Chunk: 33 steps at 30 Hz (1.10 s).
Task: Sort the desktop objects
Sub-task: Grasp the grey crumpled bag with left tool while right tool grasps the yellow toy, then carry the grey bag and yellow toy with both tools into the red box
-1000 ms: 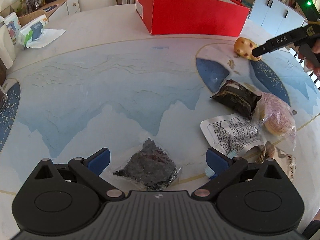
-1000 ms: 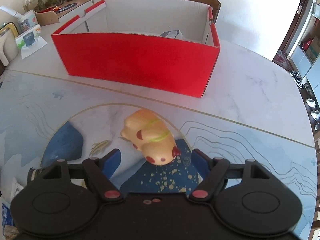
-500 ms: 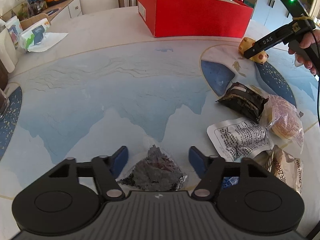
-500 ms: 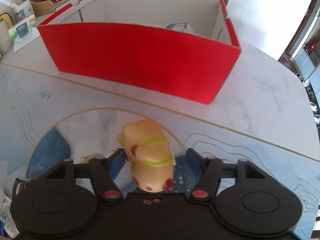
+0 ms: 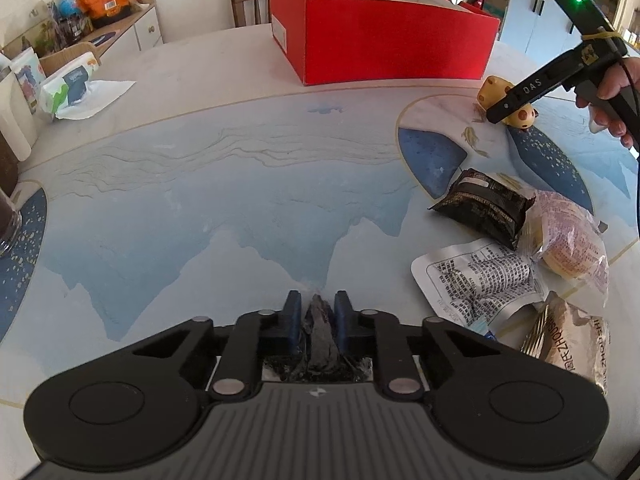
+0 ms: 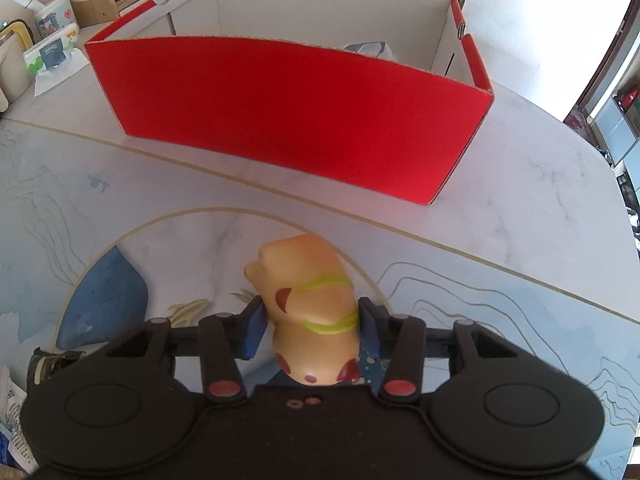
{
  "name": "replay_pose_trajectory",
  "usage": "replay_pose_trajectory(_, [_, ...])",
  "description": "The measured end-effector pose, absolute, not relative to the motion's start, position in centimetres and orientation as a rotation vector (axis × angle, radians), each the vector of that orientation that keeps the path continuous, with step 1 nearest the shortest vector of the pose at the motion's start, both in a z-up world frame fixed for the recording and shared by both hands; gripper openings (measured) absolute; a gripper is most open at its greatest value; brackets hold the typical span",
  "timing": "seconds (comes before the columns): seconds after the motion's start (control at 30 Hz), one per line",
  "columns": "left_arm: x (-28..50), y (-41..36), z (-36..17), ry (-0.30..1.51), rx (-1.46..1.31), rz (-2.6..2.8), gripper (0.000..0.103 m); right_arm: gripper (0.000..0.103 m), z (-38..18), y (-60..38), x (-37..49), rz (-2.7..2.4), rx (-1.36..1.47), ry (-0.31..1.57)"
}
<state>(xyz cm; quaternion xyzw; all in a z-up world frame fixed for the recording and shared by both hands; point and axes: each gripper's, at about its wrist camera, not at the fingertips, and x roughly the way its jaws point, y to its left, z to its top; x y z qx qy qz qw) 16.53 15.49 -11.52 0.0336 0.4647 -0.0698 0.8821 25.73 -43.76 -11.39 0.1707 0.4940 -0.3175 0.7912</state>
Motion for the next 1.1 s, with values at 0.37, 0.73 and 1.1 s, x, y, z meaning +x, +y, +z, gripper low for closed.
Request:
replay_pose_trajectory(0.37, [18.0, 14.8, -10.2, 0.949, 0.045, -0.174, 0.011, 0.046, -9.5, -43.6, 25.0, -0.666, 0.362, 1.035])
replay_pose_trajectory(0.73, [20.4, 13.5, -8.5, 0.926, 0.013, -0.224, 0.010, 0.045, -6.9, -42.4, 23.8, -0.657, 0.359, 1.005])
replay_pose_trajectory(1.1, [24.3, 11.8, -5.2, 0.888, 0.018, -0.280, 0.010, 0.045, -4.9, -42.7, 23.5, -0.628, 0.368, 0.972])
